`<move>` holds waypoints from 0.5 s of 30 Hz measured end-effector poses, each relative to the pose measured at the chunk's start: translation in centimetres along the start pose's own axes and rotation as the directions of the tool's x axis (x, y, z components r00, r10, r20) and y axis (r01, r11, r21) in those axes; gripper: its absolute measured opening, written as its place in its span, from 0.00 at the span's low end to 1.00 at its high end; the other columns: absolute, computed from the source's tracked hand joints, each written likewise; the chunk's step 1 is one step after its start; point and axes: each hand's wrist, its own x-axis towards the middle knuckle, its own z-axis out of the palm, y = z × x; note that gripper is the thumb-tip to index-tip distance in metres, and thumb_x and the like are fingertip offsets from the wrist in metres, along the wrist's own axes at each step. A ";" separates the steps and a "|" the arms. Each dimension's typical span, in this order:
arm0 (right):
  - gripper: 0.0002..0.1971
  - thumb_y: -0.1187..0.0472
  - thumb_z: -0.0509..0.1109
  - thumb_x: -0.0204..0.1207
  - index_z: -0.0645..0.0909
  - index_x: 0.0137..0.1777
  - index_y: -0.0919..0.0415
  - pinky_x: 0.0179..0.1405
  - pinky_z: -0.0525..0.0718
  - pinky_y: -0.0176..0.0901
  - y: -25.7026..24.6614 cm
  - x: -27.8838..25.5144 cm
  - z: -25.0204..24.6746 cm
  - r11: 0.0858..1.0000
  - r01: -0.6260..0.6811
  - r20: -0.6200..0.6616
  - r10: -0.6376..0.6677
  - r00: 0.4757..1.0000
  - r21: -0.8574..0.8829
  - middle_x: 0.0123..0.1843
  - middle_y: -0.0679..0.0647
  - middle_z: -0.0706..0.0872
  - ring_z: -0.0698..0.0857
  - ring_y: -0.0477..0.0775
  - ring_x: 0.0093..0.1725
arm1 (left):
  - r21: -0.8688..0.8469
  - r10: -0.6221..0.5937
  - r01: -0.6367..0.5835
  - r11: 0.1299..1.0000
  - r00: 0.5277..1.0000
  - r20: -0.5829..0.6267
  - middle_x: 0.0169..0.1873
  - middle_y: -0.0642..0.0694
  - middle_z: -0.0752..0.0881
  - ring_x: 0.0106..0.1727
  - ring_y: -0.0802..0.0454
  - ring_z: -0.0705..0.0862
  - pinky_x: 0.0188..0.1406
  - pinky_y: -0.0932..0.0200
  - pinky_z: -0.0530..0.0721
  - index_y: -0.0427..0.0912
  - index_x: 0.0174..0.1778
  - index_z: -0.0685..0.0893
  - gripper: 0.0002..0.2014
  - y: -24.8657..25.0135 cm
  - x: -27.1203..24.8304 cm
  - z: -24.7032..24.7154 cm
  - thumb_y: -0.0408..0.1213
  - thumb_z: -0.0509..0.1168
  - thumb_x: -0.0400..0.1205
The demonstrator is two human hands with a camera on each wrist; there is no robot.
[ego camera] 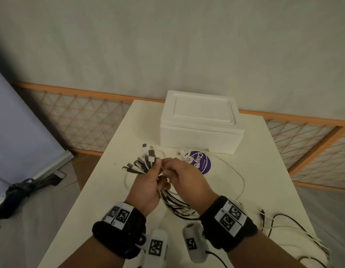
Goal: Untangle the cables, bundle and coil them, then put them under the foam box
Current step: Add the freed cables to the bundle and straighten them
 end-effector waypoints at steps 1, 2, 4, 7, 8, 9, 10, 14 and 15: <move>0.07 0.52 0.62 0.79 0.79 0.51 0.52 0.51 0.84 0.45 -0.1 -0.2 0.2 1.000 -0.008 0.018 0.008 1.000 -0.008 0.52 0.45 0.88 0.87 0.49 0.47 | 0.018 0.003 -0.002 1.000 0.999 -0.035 0.25 0.44 0.77 0.20 0.56 0.69 0.22 0.63 0.72 0.36 0.42 0.88 0.18 -0.1 0.0 -0.1 0.48 0.63 0.79; 0.08 0.49 0.62 0.78 0.79 0.49 0.51 0.50 0.84 0.46 -0.2 -0.5 0.4 1.000 -0.011 0.039 0.011 0.999 -0.014 0.51 0.46 0.89 0.87 0.50 0.47 | 0.031 0.003 -0.001 1.000 0.997 -0.072 0.25 0.42 0.78 0.21 0.54 0.74 0.23 0.62 0.76 0.36 0.37 0.89 0.19 -0.1 0.0 0.0 0.48 0.63 0.81; 0.09 0.49 0.64 0.79 0.80 0.49 0.53 0.48 0.82 0.43 -0.2 -0.9 0.3 0.997 0.016 0.081 -0.009 0.997 -0.082 0.52 0.48 0.89 0.86 0.51 0.48 | 0.017 0.020 -0.018 1.000 0.993 -0.114 0.28 0.41 0.86 0.27 0.52 0.85 0.32 0.59 0.83 0.39 0.26 0.88 0.23 0.0 -0.1 0.0 0.47 0.61 0.83; 0.09 0.54 0.63 0.80 0.80 0.50 0.59 0.43 0.80 0.49 1.3 -1.0 -1.0 0.952 0.031 0.169 0.022 0.985 -0.305 0.46 0.56 0.87 0.84 0.59 0.46 | -0.069 0.069 -0.073 0.995 0.996 -0.054 0.29 0.43 0.88 0.31 0.51 0.87 0.43 0.52 0.85 0.41 0.22 0.83 0.23 1.5 -0.3 -0.2 0.50 0.61 0.79; 0.09 0.56 0.62 0.81 0.80 0.50 0.61 0.46 0.80 0.52 2.6 -0.9 -1.5 0.926 0.002 0.194 0.077 0.978 -0.379 0.47 0.58 0.86 0.83 0.60 0.48 | -0.127 0.079 -0.080 0.989 0.997 -0.017 0.25 0.45 0.85 0.30 0.51 0.85 0.43 0.51 0.86 0.43 0.22 0.80 0.21 2.3 -0.5 -0.6 0.52 0.61 0.77; 0.10 0.57 0.61 0.81 0.81 0.50 0.62 0.51 0.80 0.53 3.9 -0.8 -2.1 0.892 -0.027 0.218 0.140 0.966 -0.451 0.49 0.59 0.86 0.83 0.60 0.50 | -0.180 0.084 -0.079 0.981 0.996 0.020 0.20 0.48 0.80 0.27 0.52 0.82 0.39 0.53 0.87 0.45 0.21 0.77 0.21 3.2 -0.7 -0.9 0.52 0.60 0.77; 0.11 0.58 0.61 0.81 0.82 0.50 0.62 0.55 0.79 0.52 5.3 -0.7 -2.6 0.861 -0.044 0.231 0.184 0.955 -0.507 0.50 0.58 0.85 0.82 0.58 0.52 | -0.209 0.082 -0.068 0.976 0.995 0.060 0.17 0.50 0.73 0.22 0.54 0.77 0.31 0.57 0.86 0.46 0.19 0.72 0.22 4.0 -1.0 -1.5 0.52 0.60 0.77; 0.08 0.62 0.64 0.79 0.85 0.47 0.61 0.47 0.75 0.38 7.9 0.3 -4.9 0.857 -0.246 0.037 0.293 0.955 -0.452 0.42 0.49 0.81 0.82 0.53 0.48 | -0.138 0.079 -0.055 0.989 0.982 0.174 0.15 0.53 0.63 0.14 0.60 0.61 0.14 0.67 0.65 0.47 0.21 0.68 0.24 5.1 -2.0 -3.3 0.47 0.79 0.67; 0.07 0.63 0.65 0.78 0.85 0.45 0.61 0.41 0.73 0.36 7.6 0.7 -5.6 0.878 -0.288 -0.027 0.301 0.953 -0.382 0.38 0.47 0.81 0.83 0.51 0.43 | -0.106 0.075 -0.057 0.993 0.981 0.179 0.15 0.54 0.63 0.14 0.61 0.61 0.14 0.68 0.64 0.47 0.21 0.68 0.26 4.9 -2.0 -3.5 0.44 0.84 0.60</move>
